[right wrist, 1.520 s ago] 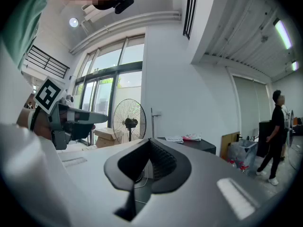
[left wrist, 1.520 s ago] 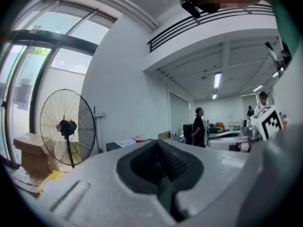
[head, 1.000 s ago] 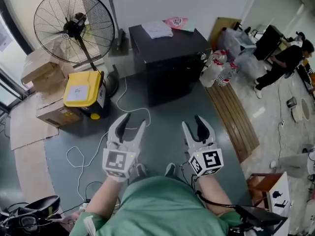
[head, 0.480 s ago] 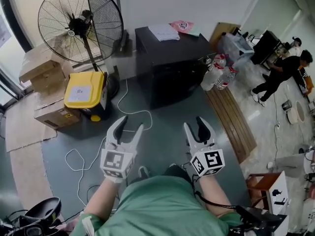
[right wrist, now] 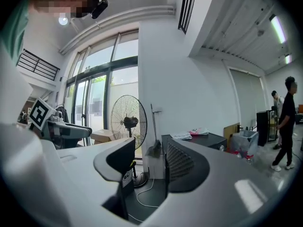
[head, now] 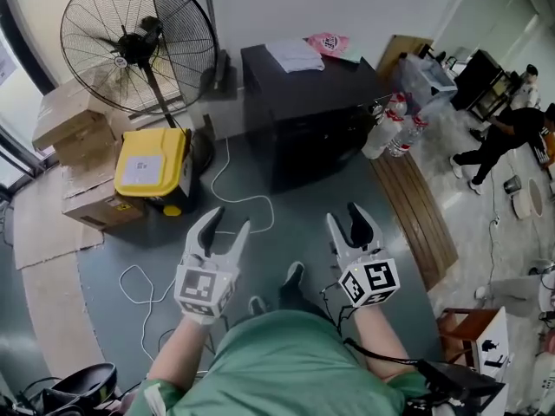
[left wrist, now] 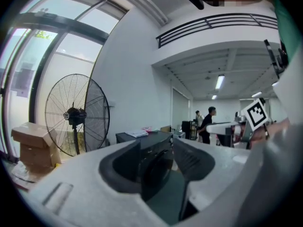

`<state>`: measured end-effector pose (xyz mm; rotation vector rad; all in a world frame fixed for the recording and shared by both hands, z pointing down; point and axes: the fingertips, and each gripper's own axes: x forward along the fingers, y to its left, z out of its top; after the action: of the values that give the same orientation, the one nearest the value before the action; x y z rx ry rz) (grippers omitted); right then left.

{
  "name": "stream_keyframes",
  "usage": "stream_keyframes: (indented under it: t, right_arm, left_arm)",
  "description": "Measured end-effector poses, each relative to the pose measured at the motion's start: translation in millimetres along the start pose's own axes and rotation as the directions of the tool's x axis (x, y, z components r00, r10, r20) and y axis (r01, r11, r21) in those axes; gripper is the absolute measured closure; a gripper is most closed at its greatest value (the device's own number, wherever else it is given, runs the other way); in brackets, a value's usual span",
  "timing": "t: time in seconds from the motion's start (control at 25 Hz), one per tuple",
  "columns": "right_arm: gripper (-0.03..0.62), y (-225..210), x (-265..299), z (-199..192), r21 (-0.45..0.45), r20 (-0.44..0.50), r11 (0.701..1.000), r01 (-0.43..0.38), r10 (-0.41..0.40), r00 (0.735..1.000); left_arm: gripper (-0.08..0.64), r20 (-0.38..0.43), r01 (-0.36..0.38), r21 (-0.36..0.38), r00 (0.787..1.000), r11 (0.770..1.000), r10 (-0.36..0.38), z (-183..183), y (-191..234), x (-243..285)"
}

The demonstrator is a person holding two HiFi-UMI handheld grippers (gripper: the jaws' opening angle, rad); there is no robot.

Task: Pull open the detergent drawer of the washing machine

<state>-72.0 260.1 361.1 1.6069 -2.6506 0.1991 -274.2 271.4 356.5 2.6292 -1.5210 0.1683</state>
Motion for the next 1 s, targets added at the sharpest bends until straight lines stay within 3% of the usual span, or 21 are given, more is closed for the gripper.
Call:
stream_keyframes:
  t: [0.4, 0.6, 1.0]
  right_arm:
    - [0.403, -98.0, 80.7, -3.6, 0.096, -0.017, 0.993, -0.064, 0.066, 0.998]
    - [0.403, -149.1, 111.4, -4.2, 0.132, -0.004, 0.987, -0.096, 0.097, 0.995]
    - [0.403, -200.2, 148.0, -5.9, 0.213, 0.017, 0.961, -0.179, 0.180, 0.984]
  left_arm:
    - [0.347, -0.061, -0.007, -0.010, 0.998, 1.000, 0.006, 8.5, 1.5, 128.3]
    - [0.351, -0.066, -0.037, 0.019, 0.997, 0.999, 0.038, 19.2, -4.0, 185.9]
    - [0.351, -0.095, -0.062, 0.038, 0.993, 0.997, 0.066, 27.6, -15.5, 248.6]
